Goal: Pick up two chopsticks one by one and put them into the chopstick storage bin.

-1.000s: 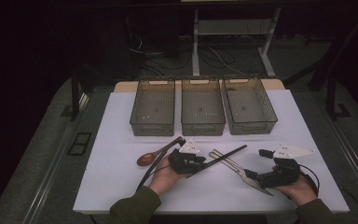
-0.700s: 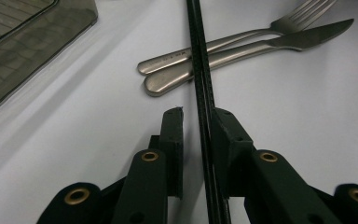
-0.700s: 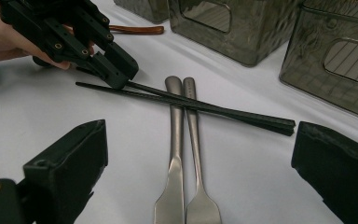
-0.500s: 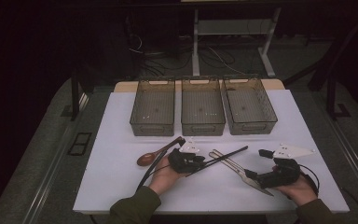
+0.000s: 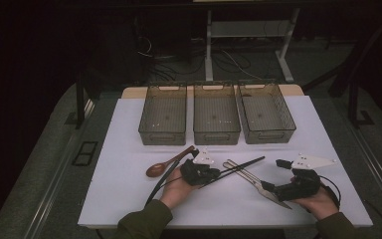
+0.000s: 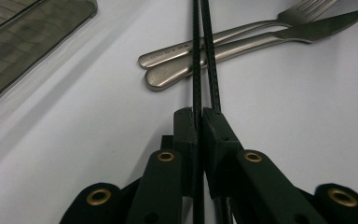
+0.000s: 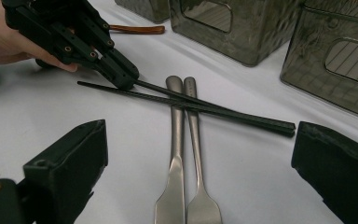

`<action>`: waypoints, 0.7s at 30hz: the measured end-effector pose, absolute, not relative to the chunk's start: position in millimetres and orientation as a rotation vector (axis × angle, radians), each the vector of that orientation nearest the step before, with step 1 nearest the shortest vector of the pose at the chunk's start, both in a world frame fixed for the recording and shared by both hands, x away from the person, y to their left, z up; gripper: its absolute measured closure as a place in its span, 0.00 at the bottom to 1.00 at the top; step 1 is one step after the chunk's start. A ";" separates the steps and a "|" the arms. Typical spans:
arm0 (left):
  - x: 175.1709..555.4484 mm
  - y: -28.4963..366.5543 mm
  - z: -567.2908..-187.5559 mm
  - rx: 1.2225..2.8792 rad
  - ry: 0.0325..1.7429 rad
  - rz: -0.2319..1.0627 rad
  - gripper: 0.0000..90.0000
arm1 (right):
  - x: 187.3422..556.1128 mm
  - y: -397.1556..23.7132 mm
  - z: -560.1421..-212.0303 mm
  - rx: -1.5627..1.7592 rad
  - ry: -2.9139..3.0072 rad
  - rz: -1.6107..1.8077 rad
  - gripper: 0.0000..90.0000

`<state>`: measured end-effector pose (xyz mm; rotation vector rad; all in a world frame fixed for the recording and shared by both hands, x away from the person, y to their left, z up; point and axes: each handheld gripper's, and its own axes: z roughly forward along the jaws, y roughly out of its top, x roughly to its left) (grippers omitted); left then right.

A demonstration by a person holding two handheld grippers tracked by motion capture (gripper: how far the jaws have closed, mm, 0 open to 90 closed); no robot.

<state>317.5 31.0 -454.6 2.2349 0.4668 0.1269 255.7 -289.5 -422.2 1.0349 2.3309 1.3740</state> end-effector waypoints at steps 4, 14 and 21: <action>317.1 30.9 -454.2 2.235 0.475 0.132 0.93 | 255.9 -289.7 -422.2 1.032 2.330 1.373 0.03; 316.3 31.6 -452.1 2.218 0.498 0.130 0.94 | 255.7 -289.8 -422.1 1.033 2.330 1.374 0.03; 315.7 34.7 -446.4 2.201 0.488 0.125 0.94 | 255.5 -290.3 -421.8 1.035 2.328 1.374 0.03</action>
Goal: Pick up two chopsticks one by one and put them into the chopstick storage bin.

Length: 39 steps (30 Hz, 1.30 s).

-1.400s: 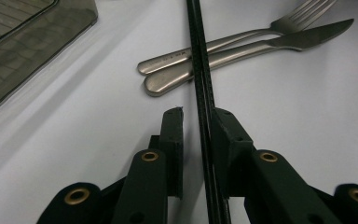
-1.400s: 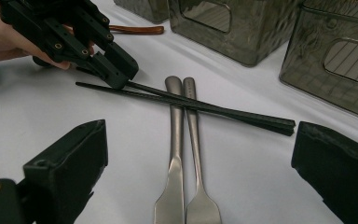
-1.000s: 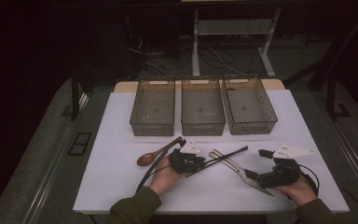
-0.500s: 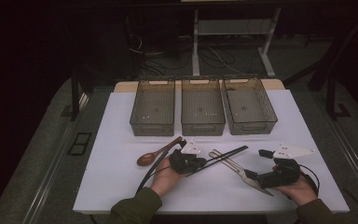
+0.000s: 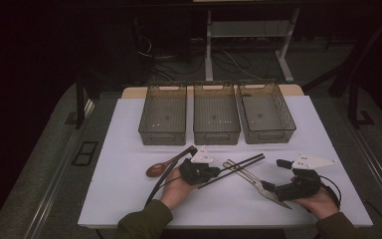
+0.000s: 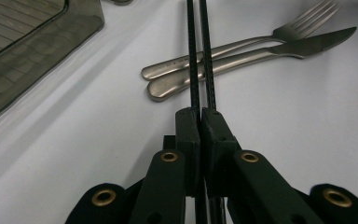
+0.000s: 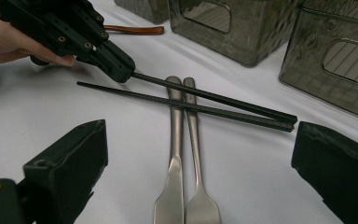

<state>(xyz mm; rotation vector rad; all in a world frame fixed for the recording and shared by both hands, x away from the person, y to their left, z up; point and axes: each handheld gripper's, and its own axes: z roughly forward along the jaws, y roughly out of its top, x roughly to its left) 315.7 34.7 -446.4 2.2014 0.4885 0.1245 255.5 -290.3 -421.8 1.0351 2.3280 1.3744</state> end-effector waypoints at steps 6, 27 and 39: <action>316.2 38.9 -441.6 2.183 0.503 0.112 0.95 | 255.3 -290.9 -421.5 1.032 2.326 1.375 0.03; 317.4 69.4 -409.2 2.112 0.512 0.086 0.95 | 255.0 -290.9 -421.6 1.027 2.328 1.375 0.03; 321.0 89.5 -391.3 2.093 0.506 0.110 0.95 | 255.1 -290.6 -421.9 1.030 2.331 1.376 0.03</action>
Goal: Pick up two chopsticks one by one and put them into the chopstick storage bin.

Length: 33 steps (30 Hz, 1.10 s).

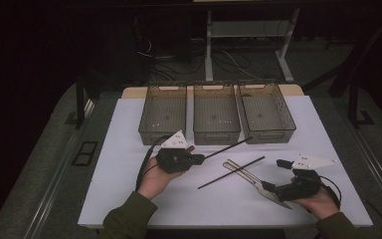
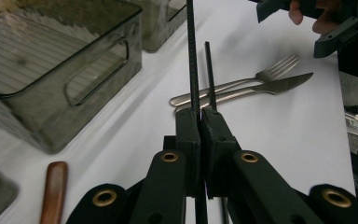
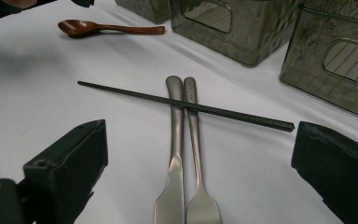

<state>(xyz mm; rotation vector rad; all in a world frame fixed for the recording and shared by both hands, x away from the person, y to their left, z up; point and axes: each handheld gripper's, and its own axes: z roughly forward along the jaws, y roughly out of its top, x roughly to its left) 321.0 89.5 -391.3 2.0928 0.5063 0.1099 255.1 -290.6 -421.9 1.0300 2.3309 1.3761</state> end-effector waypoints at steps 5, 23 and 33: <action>325.3 101.4 -386.0 2.090 0.542 0.129 0.95 | 254.9 -290.3 -422.0 1.029 2.331 1.375 0.03; 340.1 141.5 -374.6 2.017 0.676 0.228 0.95 | 255.3 -289.8 -422.6 1.025 2.336 1.370 0.03; 356.1 159.1 -369.7 2.017 0.763 0.286 0.95 | 255.4 -289.8 -422.4 1.029 2.334 1.375 0.03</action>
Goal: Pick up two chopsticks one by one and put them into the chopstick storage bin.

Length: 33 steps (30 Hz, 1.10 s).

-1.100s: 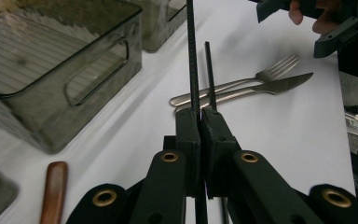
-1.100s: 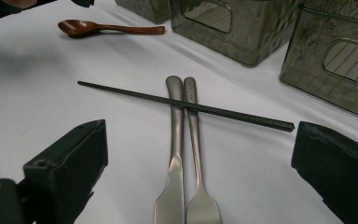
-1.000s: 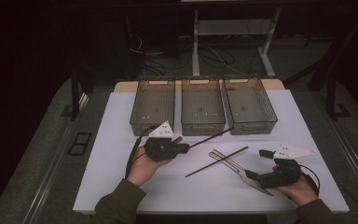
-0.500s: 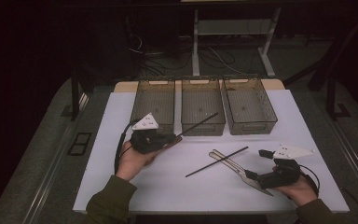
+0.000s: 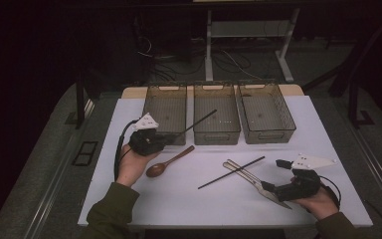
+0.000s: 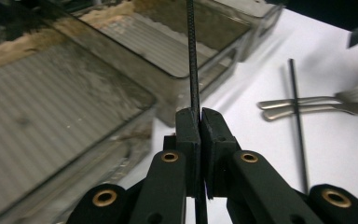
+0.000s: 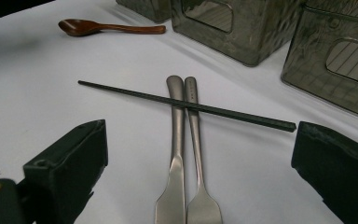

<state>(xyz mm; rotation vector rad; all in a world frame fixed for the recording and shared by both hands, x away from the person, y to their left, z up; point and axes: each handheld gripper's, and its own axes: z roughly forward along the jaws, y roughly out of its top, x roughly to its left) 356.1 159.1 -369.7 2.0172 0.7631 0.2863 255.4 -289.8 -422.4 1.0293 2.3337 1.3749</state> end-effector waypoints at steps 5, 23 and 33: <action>365.0 165.9 -363.6 2.001 0.789 0.313 0.95 | 256.2 -289.5 -422.7 1.026 2.333 1.373 0.03; 426.2 193.2 -372.5 1.977 0.990 0.451 0.95 | 256.4 -288.4 -424.4 1.037 2.342 1.367 0.03; 438.4 198.9 -388.0 1.978 1.065 0.475 0.95 | 256.9 -288.5 -425.2 1.042 2.343 1.364 0.03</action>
